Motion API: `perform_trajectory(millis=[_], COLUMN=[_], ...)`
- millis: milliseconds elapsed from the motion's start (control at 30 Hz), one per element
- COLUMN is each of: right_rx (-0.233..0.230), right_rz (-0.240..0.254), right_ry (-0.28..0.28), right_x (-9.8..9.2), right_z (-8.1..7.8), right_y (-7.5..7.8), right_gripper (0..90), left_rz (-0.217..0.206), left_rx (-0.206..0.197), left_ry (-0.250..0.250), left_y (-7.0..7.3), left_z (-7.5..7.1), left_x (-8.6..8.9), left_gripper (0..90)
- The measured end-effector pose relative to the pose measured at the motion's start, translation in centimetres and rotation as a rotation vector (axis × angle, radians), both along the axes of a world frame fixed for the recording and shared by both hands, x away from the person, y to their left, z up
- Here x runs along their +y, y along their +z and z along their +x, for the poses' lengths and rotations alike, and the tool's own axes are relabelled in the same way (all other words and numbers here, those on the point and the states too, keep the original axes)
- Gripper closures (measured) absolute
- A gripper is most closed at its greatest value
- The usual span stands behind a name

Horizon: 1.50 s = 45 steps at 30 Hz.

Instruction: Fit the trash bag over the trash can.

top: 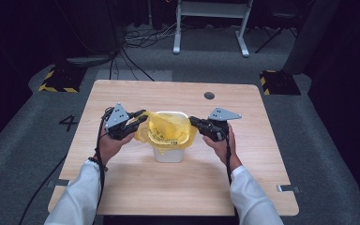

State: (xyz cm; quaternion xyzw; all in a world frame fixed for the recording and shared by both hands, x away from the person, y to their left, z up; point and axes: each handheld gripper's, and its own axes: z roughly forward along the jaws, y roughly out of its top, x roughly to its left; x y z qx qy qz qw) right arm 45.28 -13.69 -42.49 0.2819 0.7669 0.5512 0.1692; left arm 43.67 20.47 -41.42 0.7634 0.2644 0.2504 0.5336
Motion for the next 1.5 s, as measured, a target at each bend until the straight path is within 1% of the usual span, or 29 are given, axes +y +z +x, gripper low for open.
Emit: perform_trajectory(millis=[67, 100, 133, 167, 267, 333, 400, 433, 467, 500, 533, 600, 667, 700, 733, 800, 833, 933, 967, 1000, 1033, 1133, 1167, 1233, 1267, 1300, 1333, 1433, 1500], right_rx=[0.038, 0.048, 0.058, 0.061, 0.068, 0.076, 0.082, 0.082, 0.087, 0.093, 0.094, 0.103, 0.123, 0.133, 0.142, 0.152, 0.150, 0.123, 0.113, 0.099, 0.087, 0.059, 0.064, 0.089, 0.105, 0.109, 0.114, 0.121, 0.131], right_rz=[-0.007, -0.018, -0.020, -0.019, -0.006, -0.003, -0.013, -0.025, -0.040, -0.053, -0.060, -0.082, -0.095, -0.103, -0.104, -0.104, -0.105, -0.117, -0.119, -0.119, -0.114, -0.116, -0.116, -0.131, -0.148, -0.168, -0.184, -0.198, -0.212], right_ry=[0.008, 0.013, 0.024, 0.032, 0.048, 0.067, 0.097, 0.112, 0.124, 0.132, 0.139, 0.158, 0.179, 0.189, 0.200, 0.208, 0.204, 0.179, 0.163, 0.142, 0.125, 0.094, 0.090, 0.102, 0.113, 0.121, 0.125, 0.144, 0.152], right_x=[0.2, 0.4, 0.6, 0.8, 0.9, 0.8, 0.7, 0.9, 1.1, 1.4, 1.6, 2.1, 2.1, 2.1, 2.0, 2.1, 2.1, 2.1, 2.1, 2.0, 1.9, 1.8, 1.8, 1.9, 2.0, 2.1, 2.2, 2.1, 1.9], right_z=[0.5, 0.7, 0.8, 0.8, 0.8, 0.8, 0.8, 0.8, 0.8, 0.8, 0.8, 0.7, 0.7, 0.8, 0.8, 0.7, 0.7, 0.4, 0.2, 0.1, 0.0, -0.3, -0.3, -0.2, -0.2, -0.2, -0.3, -0.6, -0.9], right_y=[-0.5, -0.8, -1.1, -1.3, -1.5, -1.6, -1.8, -1.8, -1.9, -2.1, -2.2, -2.5, -2.8, -2.9, -3.0, -3.0, -3.0, -2.9, -2.9, -2.9, -2.9, -2.8, -2.8, -3.0, -3.2, -3.4, -3.5, -3.8, -3.8], right_gripper=[87.6, 88.9, 89.5, 89.9, 90.0, 90.0, 90.0, 90.0, 90.0, 90.0, 90.0, 90.0, 90.0, 90.0, 90.0, 90.0, 90.0, 88.8, 87.3, 86.0, 86.4, 87.8, 89.0, 89.7, 90.0, 90.0, 90.0, 90.0, 89.8], left_rz=[-0.003, 0.032, 0.056, 0.060, 0.027, 0.045, 0.061, 0.051, 0.017, -0.023, -0.044, -0.058, -0.055, -0.055, -0.007, 0.037, 0.059, 0.081, 0.081, 0.118, 0.136, 0.164, 0.179, 0.245, 0.280, 0.297, 0.287, 0.253, 0.256], left_rx=[0.098, 0.135, 0.153, 0.165, 0.206, 0.207, 0.169, 0.152, 0.138, 0.133, 0.122, 0.113, 0.129, 0.129, 0.151, 0.194, 0.209, 0.245, 0.245, 0.266, 0.252, 0.252, 0.259, 0.259, 0.239, 0.229, 0.237, 0.217, 0.205], left_ry=[0.002, 0.008, -0.002, -0.003, -0.064, -0.102, -0.095, -0.070, -0.056, -0.064, -0.072, -0.081, -0.075, -0.075, -0.069, -0.088, -0.082, -0.104, -0.104, -0.113, -0.110, -0.103, -0.093, -0.090, -0.078, -0.065, -0.072, -0.075, -0.092], left_y=[-1.1, -1.8, -2.3, -2.8, -3.3, -3.2, -2.9, -2.7, -2.4, -2.2, -2.0, -1.9, -2.1, -2.1, -2.5, -3.1, -3.4, -3.9, -3.9, -4.2, -4.3, -4.5, -4.6, -4.9, -5.1, -5.2, -5.2, -4.9, -4.7], left_z=[1.3, 1.7, 1.9, 2.0, 2.2, 2.1, 1.7, 1.6, 1.6, 1.6, 1.6, 1.5, 1.5, 1.5, 1.7, 2.0, 1.9, 2.0, 2.0, 2.0, 1.8, 1.3, 1.1, 0.7, 0.4, 0.0, -0.2, -1.2, -2.0], left_x=[-0.7, -1.3, -1.9, -2.3, -2.3, -2.1, -1.9, -1.8, -1.6, -1.3, -1.2, -1.0, -0.8, -0.8, -1.0, -1.5, -1.8, -1.9, -1.9, -1.9, -1.9, -1.6, -1.6, -1.7, -1.7, -1.7, -1.5, -0.6, -0.1], left_gripper=[80.1, 80.6, 82.5, 85.6, 87.0, 86.5, 82.4, 78.0, 71.8, 70.5, 68.0, 67.0, 66.4, 71.1, 76.0, 86.0, 89.1, 89.8, 89.8, 89.8, 89.7, 88.9, 86.6, 82.6, 79.4, 74.3, 73.4, 68.4, 67.7])
